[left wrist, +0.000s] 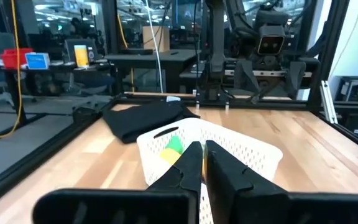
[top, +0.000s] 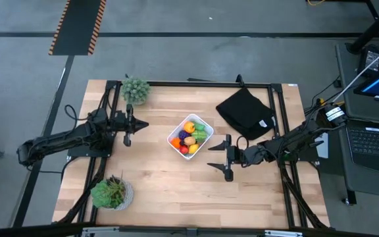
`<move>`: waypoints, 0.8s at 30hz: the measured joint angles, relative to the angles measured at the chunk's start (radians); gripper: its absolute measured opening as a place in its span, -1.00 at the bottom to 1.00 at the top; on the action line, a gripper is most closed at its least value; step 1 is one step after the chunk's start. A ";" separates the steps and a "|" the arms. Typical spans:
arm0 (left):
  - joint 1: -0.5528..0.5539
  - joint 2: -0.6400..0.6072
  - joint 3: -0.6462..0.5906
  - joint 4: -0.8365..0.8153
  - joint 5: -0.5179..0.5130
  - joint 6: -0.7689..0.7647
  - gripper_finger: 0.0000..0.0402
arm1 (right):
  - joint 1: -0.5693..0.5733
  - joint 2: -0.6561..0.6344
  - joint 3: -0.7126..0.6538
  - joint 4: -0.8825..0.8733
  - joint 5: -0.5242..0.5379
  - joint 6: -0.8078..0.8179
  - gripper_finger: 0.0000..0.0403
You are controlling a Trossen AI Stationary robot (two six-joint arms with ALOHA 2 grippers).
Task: Pick and placing Produce into tupperware
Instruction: Return to Home Position
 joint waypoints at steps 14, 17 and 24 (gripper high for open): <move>-0.182 -0.005 0.000 -0.008 -0.193 0.029 -0.82 | 0.000 0.000 0.000 0.014 0.000 0.000 0.49; -0.226 -0.005 0.000 -0.012 -0.230 0.057 -0.80 | 0.000 0.000 0.000 0.014 0.000 -0.003 0.49; -0.240 -0.018 0.000 -0.006 -0.291 0.060 -0.84 | -0.001 0.000 0.000 0.033 -0.001 -0.071 0.49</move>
